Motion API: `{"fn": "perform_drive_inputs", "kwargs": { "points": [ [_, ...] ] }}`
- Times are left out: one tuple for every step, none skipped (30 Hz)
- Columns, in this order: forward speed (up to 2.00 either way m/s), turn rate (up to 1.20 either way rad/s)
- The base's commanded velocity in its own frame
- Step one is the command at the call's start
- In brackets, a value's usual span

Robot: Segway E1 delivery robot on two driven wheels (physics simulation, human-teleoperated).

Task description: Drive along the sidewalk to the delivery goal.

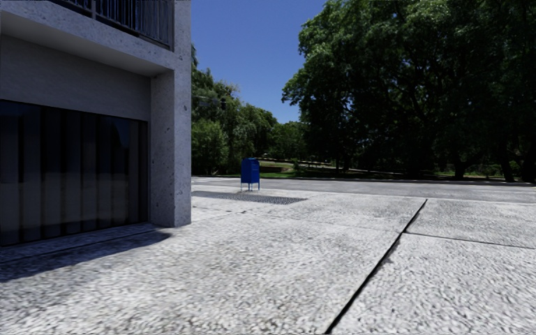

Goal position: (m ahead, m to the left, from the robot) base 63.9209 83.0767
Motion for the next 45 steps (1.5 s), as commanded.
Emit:
{"fn": "perform_drive_inputs", "kwargs": {
  "points": [
    [1.97,-0.01],
    [1.97,-0.01],
    [1.97,0.00],
    [1.97,0.00],
    [1.97,0.00],
    [1.97,0.00],
    [1.98,0.00],
    [1.98,0.00],
    [1.98,0.00],
    [1.98,0.00],
    [1.98,0.00],
    [1.98,0.00],
    [1.98,0.00],
    [1.98,0.00],
    [1.98,0.00],
    [1.97,0.00],
    [1.97,0.00],
    [1.97,0.00],
    [1.97,0.00],
    [1.97,0.00],
    [1.97,0.00],
    [1.97,0.00],
    [1.97,0.00],
    [1.97,0.00],
    [1.97,0.00],
    [1.97,0.00],
    [1.97,0.00],
    [1.97,0.00],
    [1.97,0.00],
    [1.97,0.00],
    [1.97,0.00],
    [1.97,0.00],
    [1.97,0.00],
    [1.97,0.00],
    [1.97,0.00],
    [1.97,0.00],
    [1.97,0.03],
    [1.97,0.19],
    [1.97,0.27],
    [1.97,0.27],
    [1.97,0.30],
    [1.97,0.31],
    [1.97,0.32],
    [1.97,0.33],
    [1.97,0.33]
  ]
}}
